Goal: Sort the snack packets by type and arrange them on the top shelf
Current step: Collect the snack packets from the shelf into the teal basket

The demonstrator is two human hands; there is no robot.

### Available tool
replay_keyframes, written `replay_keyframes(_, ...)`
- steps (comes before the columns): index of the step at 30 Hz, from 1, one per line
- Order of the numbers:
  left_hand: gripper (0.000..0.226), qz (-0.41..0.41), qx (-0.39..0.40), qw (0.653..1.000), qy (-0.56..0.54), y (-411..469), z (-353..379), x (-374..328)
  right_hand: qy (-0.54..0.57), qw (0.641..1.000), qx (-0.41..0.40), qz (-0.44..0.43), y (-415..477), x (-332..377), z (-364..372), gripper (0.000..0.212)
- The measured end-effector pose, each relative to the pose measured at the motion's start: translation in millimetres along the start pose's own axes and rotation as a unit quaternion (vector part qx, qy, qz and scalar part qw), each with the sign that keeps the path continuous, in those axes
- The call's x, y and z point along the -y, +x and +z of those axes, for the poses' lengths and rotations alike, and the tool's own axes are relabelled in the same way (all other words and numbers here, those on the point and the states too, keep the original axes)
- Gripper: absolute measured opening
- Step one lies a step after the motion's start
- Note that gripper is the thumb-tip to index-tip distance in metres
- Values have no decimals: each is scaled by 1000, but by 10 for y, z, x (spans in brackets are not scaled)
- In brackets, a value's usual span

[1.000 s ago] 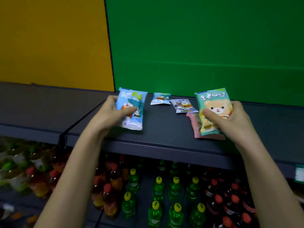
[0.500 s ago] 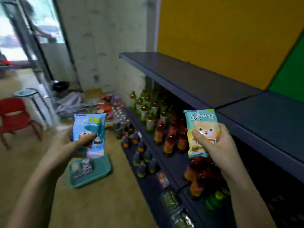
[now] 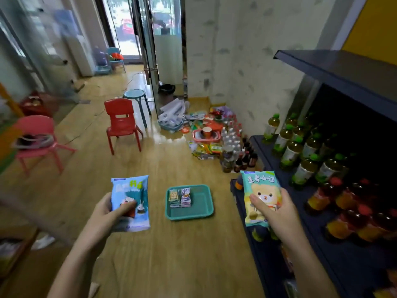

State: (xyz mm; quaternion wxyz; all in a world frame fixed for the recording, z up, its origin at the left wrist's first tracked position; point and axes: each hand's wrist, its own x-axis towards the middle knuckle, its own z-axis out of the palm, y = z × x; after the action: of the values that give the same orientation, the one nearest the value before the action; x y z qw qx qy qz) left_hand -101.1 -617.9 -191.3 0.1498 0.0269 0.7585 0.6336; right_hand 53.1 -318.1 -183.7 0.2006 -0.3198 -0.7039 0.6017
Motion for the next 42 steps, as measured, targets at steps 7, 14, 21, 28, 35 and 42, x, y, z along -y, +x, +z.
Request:
replay_keyframes(7, 19, -29, 2, 999, -28, 917, -10, 171, -4, 999, 5, 41, 802, -89, 676, 35)
replay_keyframes(14, 18, -98, -21, 994, -43, 2183, 306, 741, -7, 993, 19, 112, 2008, -689, 1343, 32)
replay_keyframes(21, 25, -166, -40, 985, -37, 3900, 691, 1368, -31, 983, 92, 156, 3470, -1301, 2326, 35)
replay_keyframes(28, 20, -195, -9, 981, -6, 5467, 1060, 2536, -65, 963, 119, 233, 4690, -2616, 3496, 25)
replay_keyframes(35, 8, -220, 10, 974, 43, 6598, 1447, 4509, -90, 946, 134, 282, 5426, -4679, 4425, 12)
replay_keyframes(42, 16, -208, -34, 972, 107, 7295, 1786, 6285, -104, 954, 131, 248, 5851, -6239, 5022, 16)
